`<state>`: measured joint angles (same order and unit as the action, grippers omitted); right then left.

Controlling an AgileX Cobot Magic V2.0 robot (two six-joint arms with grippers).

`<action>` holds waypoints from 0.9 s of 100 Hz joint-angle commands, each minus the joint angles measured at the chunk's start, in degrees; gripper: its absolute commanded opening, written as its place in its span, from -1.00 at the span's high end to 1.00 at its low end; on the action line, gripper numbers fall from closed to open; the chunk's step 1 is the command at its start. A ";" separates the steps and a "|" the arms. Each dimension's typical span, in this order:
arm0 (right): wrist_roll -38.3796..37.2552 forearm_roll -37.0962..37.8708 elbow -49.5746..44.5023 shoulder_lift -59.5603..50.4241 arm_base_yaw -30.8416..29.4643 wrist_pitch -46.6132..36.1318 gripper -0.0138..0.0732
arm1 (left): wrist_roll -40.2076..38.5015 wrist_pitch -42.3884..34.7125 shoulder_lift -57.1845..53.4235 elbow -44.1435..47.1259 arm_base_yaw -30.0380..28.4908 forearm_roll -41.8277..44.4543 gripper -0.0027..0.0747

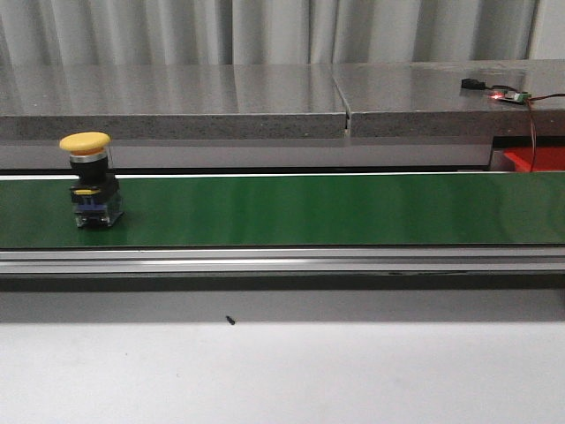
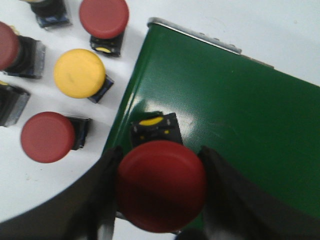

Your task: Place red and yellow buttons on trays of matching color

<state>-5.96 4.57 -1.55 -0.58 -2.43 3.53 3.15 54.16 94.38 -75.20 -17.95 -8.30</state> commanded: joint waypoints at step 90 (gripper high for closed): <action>0.08 0.71 0.78 -1.12 -0.44 -4.35 0.84 | 2.31 -6.06 -14.28 -1.03 15.29 -2.23 0.26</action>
<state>-5.96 4.57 -1.55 -0.58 -2.43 3.53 5.29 51.16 84.38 -75.06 -6.19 -10.07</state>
